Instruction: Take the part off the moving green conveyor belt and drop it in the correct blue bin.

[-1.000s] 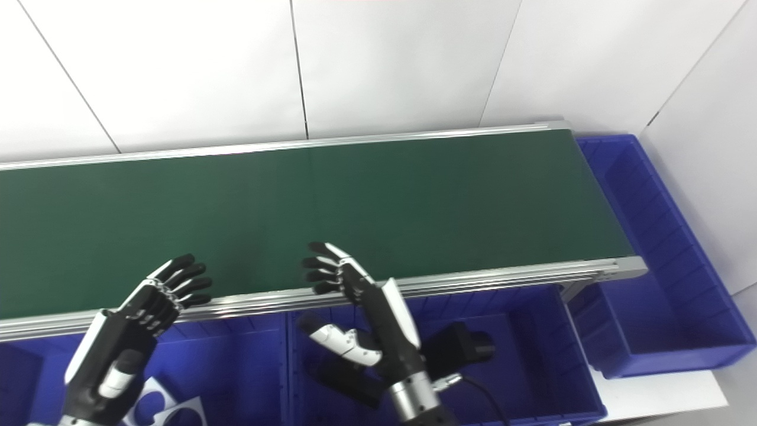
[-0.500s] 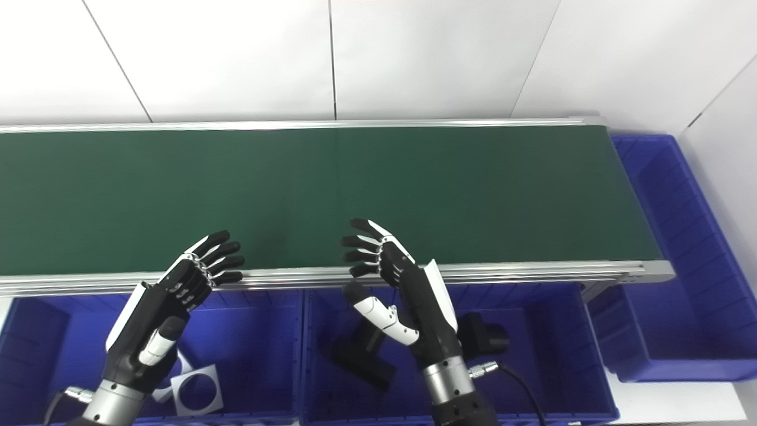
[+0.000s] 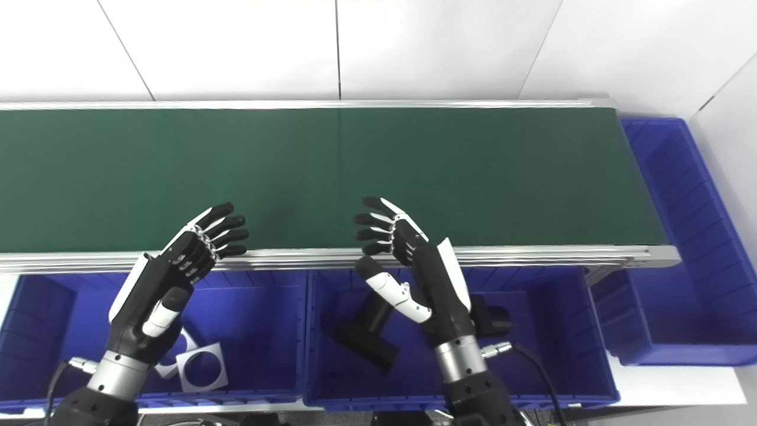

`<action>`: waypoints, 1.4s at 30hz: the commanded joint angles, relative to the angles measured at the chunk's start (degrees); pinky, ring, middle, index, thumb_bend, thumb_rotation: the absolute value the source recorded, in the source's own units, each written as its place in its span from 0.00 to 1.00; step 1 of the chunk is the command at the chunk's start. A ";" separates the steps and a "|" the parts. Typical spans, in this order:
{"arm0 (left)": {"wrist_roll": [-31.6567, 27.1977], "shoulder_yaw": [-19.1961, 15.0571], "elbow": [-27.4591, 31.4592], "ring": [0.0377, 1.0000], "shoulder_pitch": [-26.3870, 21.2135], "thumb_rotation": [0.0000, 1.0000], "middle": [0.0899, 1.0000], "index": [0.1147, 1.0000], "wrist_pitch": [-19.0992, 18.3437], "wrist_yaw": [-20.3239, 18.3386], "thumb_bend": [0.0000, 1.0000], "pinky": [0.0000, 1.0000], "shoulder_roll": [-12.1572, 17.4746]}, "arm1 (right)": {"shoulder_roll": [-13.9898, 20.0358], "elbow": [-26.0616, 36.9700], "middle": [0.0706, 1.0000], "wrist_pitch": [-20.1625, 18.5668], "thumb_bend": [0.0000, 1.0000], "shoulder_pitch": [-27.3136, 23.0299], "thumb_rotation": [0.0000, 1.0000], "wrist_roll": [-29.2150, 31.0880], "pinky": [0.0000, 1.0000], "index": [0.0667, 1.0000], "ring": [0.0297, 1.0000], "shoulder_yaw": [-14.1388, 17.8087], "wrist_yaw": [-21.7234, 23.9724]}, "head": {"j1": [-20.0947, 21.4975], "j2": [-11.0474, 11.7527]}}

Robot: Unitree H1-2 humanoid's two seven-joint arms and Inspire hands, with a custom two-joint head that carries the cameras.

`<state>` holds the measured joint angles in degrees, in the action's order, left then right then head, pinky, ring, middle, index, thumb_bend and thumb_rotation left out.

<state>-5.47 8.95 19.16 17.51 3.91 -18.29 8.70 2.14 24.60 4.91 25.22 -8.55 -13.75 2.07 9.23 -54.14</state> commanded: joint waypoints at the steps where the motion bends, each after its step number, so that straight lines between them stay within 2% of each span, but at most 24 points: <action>1: -0.24 0.02 1.58 0.80 0.00 0.81 0.83 0.86 0.49 0.85 0.92 0.76 -0.16 | 0.16 2.23 0.76 0.10 0.62 0.48 0.71 0.25 0.63 0.85 0.71 -0.02 0.74 | -0.12 -0.01; 22: -0.03 0.04 0.88 0.79 0.75 0.80 0.82 0.84 1.50 1.08 0.91 0.75 -0.68 | 0.19 1.82 0.76 0.47 0.63 0.90 0.71 0.57 0.63 0.85 0.71 0.24 0.66 | -0.40 0.37; 42: -0.35 -0.43 -0.66 0.80 2.28 0.79 0.83 0.84 4.10 1.31 0.91 0.76 -1.33 | 0.92 -0.62 0.77 3.84 0.62 1.08 0.72 0.87 0.63 0.85 0.71 0.24 0.76 | -2.36 4.86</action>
<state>-5.49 8.66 17.27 19.60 5.57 -17.87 7.44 3.10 23.04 5.18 26.23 -8.12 -13.33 2.58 6.95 -49.22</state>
